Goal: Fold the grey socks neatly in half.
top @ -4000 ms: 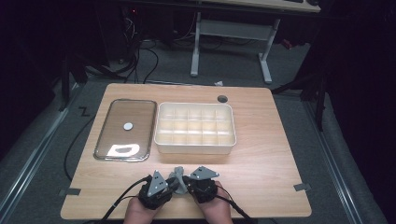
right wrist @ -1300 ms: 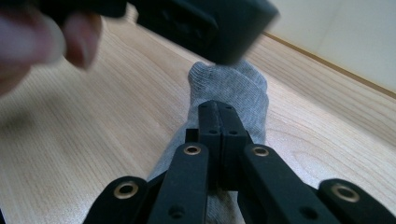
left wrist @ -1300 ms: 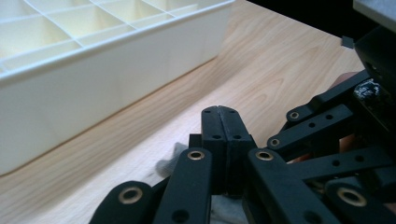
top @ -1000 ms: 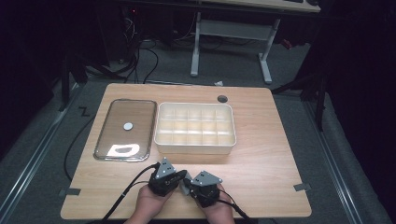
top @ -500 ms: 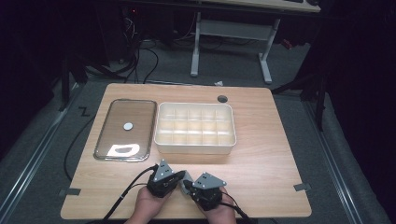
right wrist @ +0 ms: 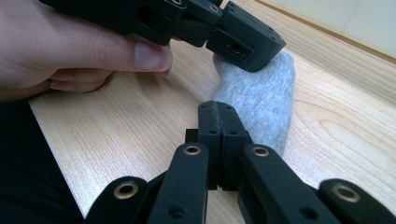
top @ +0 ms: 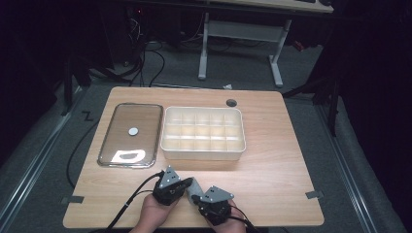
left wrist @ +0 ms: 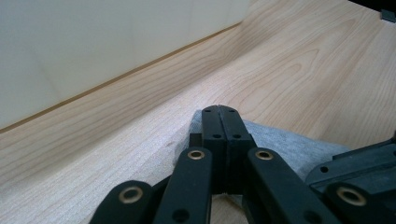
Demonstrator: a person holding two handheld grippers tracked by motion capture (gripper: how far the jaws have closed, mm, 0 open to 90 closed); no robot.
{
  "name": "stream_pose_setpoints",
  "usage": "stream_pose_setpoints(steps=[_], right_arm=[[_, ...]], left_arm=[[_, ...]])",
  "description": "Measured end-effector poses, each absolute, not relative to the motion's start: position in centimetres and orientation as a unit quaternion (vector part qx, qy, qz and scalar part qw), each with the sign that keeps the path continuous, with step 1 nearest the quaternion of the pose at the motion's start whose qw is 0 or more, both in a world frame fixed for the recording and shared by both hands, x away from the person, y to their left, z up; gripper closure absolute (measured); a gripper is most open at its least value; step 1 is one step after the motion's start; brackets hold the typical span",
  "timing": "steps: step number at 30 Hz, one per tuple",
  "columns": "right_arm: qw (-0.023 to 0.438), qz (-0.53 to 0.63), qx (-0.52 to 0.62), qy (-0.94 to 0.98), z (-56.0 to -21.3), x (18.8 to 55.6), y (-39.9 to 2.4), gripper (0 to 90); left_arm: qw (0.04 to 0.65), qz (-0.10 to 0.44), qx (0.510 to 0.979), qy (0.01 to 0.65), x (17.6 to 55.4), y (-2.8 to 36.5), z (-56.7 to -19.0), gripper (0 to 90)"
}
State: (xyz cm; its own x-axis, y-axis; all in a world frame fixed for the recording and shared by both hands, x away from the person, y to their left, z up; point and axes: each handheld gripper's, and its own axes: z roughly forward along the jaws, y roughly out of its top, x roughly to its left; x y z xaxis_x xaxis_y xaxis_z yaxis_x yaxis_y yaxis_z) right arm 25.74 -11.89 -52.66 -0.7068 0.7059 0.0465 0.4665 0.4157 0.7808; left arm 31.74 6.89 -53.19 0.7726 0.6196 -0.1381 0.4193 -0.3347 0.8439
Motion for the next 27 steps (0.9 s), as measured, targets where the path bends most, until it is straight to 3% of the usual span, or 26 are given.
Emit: stream_pose_setpoints(steps=[8,11,15,21,27], right_arm=[[0.153,0.419,0.365,0.817,-51.0,25.6,-12.6,90.0],[0.154,0.428,0.379,0.806,-50.1,26.1,-13.4,86.3],[0.143,0.428,0.401,0.797,-49.8,27.0,-13.8,77.5],[0.105,0.409,0.426,0.8,-51.3,28.0,-13.3,54.3],[0.067,0.401,0.446,0.797,-52.3,28.8,-13.4,49.9]], left_arm=[[0.48,0.106,0.809,0.323,31.7,6.9,-53.2,90.0],[0.481,0.106,0.808,0.323,31.7,6.9,-53.2,90.0],[0.48,0.107,0.809,0.323,31.7,6.9,-53.2,90.0],[0.48,0.109,0.808,0.322,31.6,6.9,-53.2,90.0],[0.482,0.11,0.807,0.322,31.5,6.9,-53.2,90.0]])
